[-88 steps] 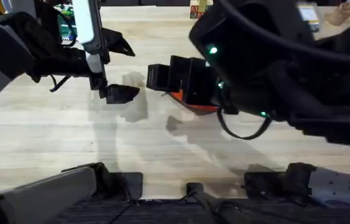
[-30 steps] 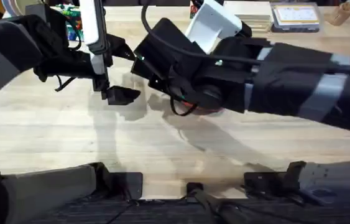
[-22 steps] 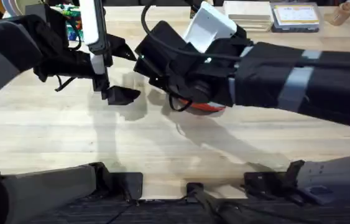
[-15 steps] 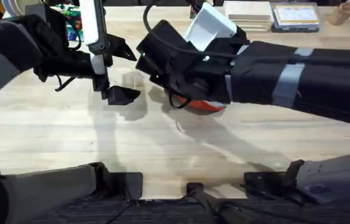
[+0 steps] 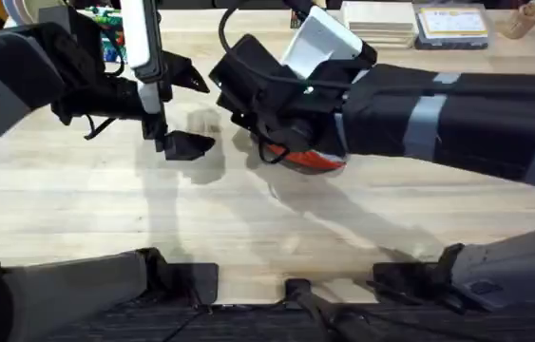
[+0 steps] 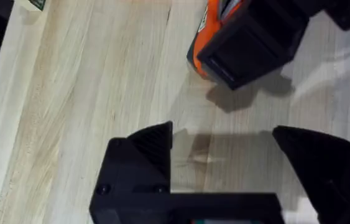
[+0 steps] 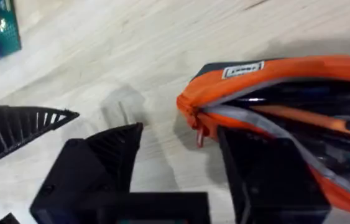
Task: Unzip the bag, pick up the pens from the table one at a time and place them inside, then zip the bag closed.
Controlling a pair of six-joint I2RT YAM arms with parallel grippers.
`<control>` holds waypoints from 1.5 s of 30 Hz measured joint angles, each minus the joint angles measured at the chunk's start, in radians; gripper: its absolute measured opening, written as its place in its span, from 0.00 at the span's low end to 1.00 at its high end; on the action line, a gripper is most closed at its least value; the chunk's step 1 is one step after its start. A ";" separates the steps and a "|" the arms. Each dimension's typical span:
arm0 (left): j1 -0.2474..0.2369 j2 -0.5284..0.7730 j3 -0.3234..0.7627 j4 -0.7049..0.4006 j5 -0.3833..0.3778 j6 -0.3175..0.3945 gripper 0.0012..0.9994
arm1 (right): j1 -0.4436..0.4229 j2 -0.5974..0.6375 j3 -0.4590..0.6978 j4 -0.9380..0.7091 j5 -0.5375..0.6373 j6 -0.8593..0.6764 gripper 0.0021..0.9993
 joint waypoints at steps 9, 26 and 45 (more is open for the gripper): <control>0.000 0.000 0.000 0.000 0.000 0.000 0.99 | -0.001 0.001 0.000 0.001 0.052 0.002 0.43; 0.000 0.000 0.000 0.000 0.000 0.000 0.99 | -0.001 0.001 0.000 -0.008 0.060 0.002 0.03; 0.000 0.000 0.000 0.000 0.000 0.000 0.99 | -0.003 -0.001 0.000 -0.008 -0.001 -0.081 0.03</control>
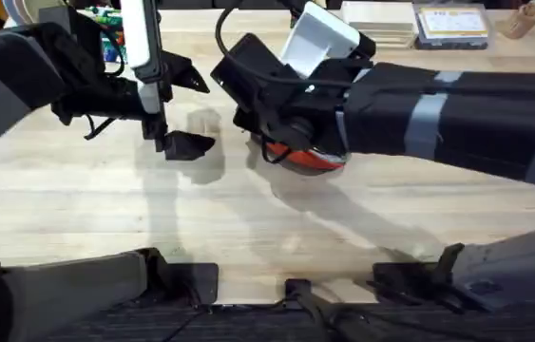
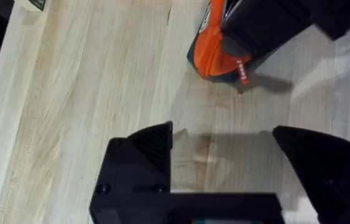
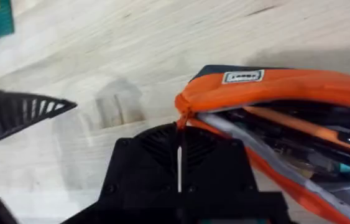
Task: Unzip the bag, pick up the pens from the table one at a time and place them inside, then zip the bag closed.
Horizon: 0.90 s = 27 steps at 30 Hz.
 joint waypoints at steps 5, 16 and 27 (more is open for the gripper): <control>0.000 0.000 0.000 0.000 0.000 0.000 0.99 | 0.000 -0.049 0.000 -0.001 -0.014 -0.053 0.03; -0.008 0.000 0.000 0.001 0.044 0.000 0.99 | -0.001 -0.125 0.000 -0.018 -0.050 -0.114 0.03; -0.121 0.084 0.000 0.009 0.130 0.003 0.99 | -0.001 -0.125 0.000 -0.019 -0.070 -0.137 0.03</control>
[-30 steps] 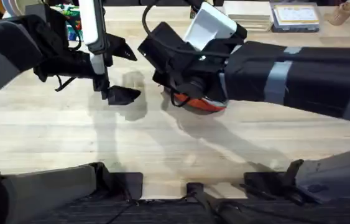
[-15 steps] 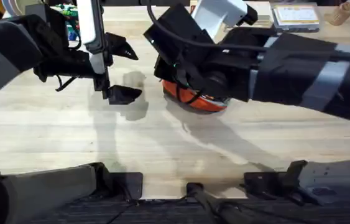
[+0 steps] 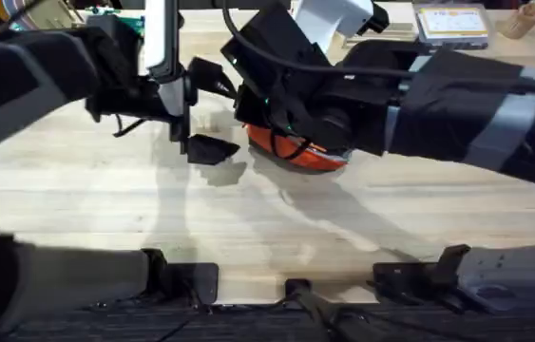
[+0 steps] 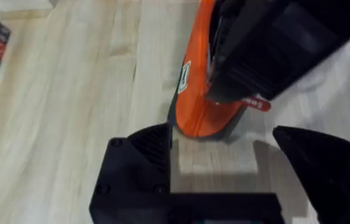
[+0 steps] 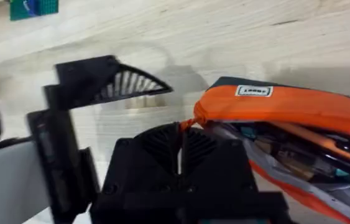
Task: Unzip the bag, pick up the pens from the table one at a time and place them inside, then zip the bag closed.
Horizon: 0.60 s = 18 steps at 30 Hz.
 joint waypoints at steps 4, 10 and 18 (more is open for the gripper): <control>-0.018 0.073 0.000 0.020 0.061 0.000 0.99 | 0.000 0.000 0.000 0.000 -0.002 -0.005 0.03; -0.019 0.133 0.000 0.061 0.150 0.000 0.99 | 0.000 0.000 0.000 0.000 -0.002 -0.006 0.03; -0.019 0.181 0.000 0.102 0.192 -0.001 0.99 | 0.000 0.000 0.000 0.004 -0.002 -0.006 0.03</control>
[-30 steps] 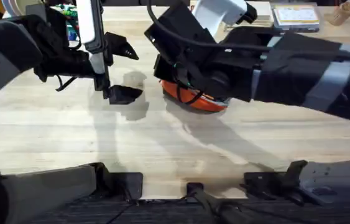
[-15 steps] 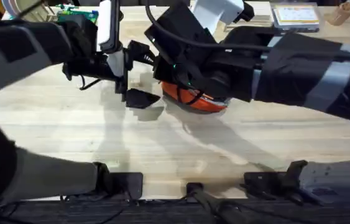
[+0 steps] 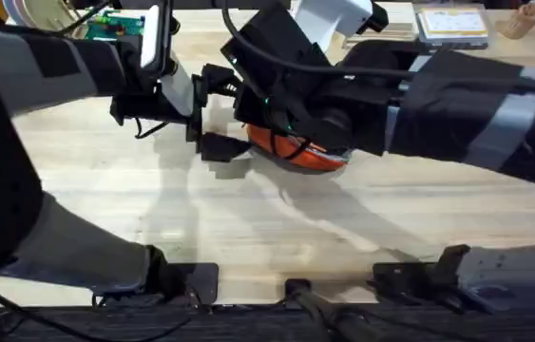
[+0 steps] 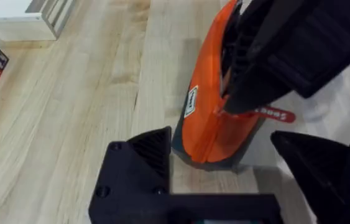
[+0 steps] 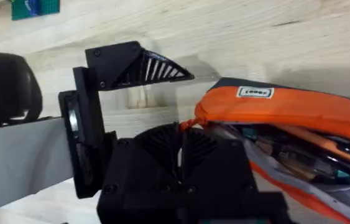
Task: Unzip the bag, pick up the pens from the table one at a time and place them inside, then zip the bag closed.
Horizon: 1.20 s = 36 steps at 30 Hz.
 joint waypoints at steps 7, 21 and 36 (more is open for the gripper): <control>0.000 0.029 0.000 0.025 0.011 -0.018 0.93 | 0.000 0.000 0.000 0.013 0.000 0.000 0.03; -0.058 0.029 0.000 0.074 0.006 -0.034 0.05 | 0.000 0.000 0.000 0.014 -0.004 -0.003 0.03; -0.060 0.029 0.000 0.074 -0.017 -0.068 0.04 | -0.018 -0.011 0.000 -0.103 -0.018 -0.015 0.03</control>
